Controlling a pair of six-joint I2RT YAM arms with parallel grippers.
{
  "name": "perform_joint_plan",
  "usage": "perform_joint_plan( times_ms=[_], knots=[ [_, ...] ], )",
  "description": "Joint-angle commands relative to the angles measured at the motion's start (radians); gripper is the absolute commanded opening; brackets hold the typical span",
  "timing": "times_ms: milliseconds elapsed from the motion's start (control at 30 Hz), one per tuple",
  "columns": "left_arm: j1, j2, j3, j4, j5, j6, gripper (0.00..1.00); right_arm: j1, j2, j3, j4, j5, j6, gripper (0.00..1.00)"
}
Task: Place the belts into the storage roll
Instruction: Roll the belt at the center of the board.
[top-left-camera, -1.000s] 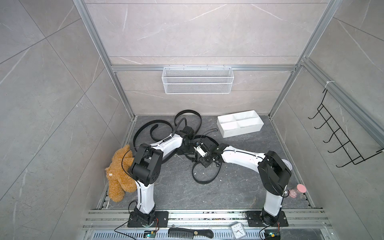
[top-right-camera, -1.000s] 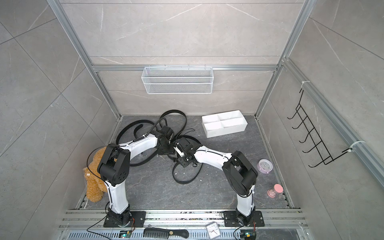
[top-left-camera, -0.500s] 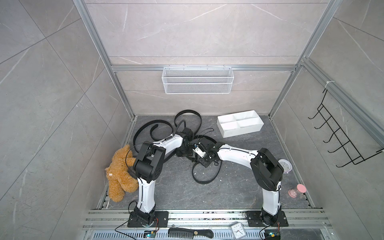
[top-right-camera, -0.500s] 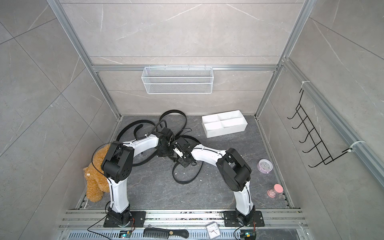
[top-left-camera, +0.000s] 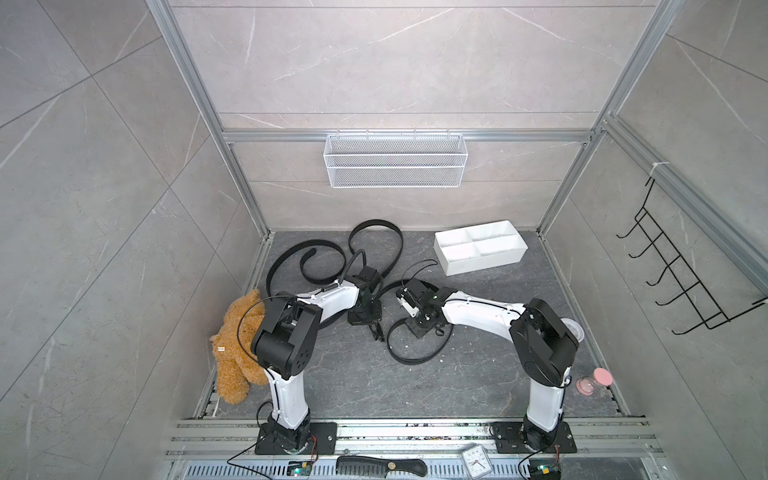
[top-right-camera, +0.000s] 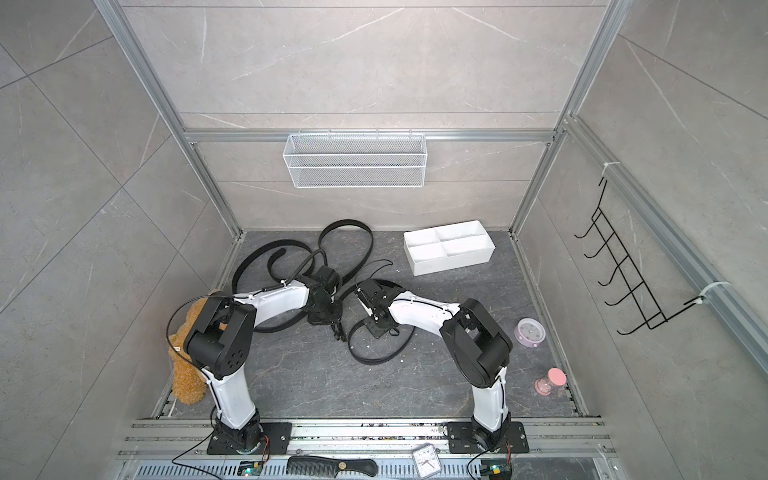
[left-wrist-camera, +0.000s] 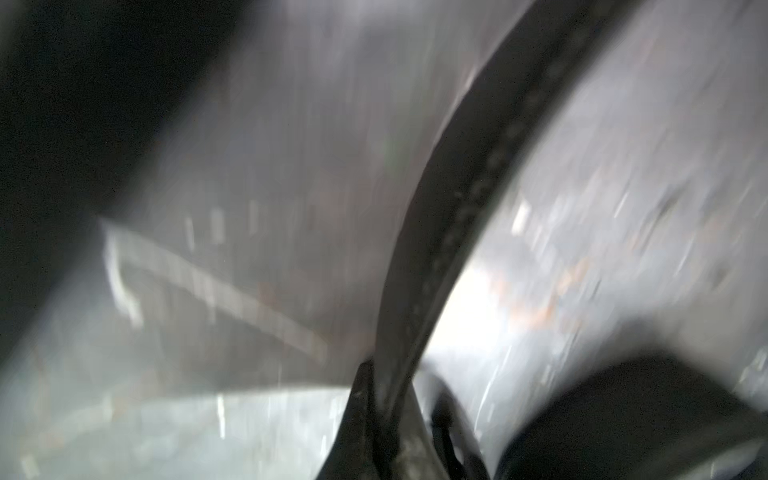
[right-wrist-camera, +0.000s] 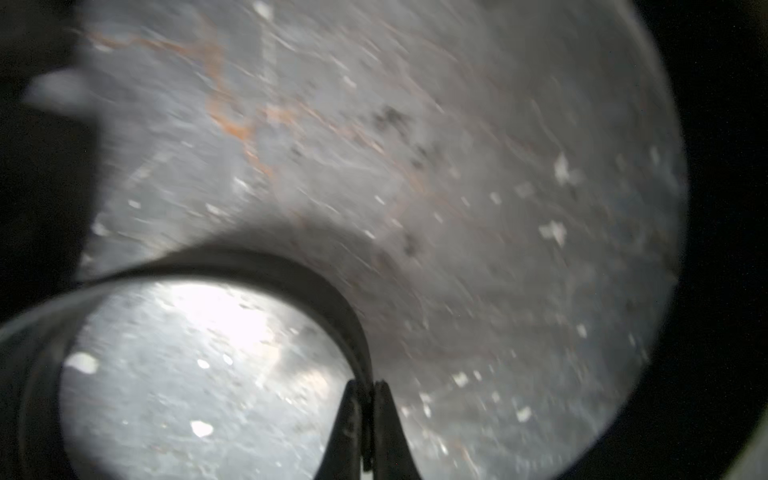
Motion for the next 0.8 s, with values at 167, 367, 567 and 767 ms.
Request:
perform_joint_plan(
  times_ms=[167,367,567,767],
  knots=[
    [-0.008,-0.219,-0.169,-0.117,-0.008,-0.088,0.0,-0.033,-0.082,-0.064,-0.133,0.051,0.301,0.0],
    [-0.042,-0.343,-0.3,-0.099,0.005,-0.231,0.0,-0.036,-0.123,-0.102,-0.146,-0.019,0.514,0.0],
    [-0.192,-0.335,-0.316,-0.038,0.008,-0.428,0.0,-0.03,-0.198,-0.22,-0.014,-0.099,0.754,0.0],
    [-0.284,-0.332,-0.33,0.064,-0.043,-0.616,0.0,-0.031,-0.21,-0.213,0.019,-0.02,0.851,0.0]
  ],
)
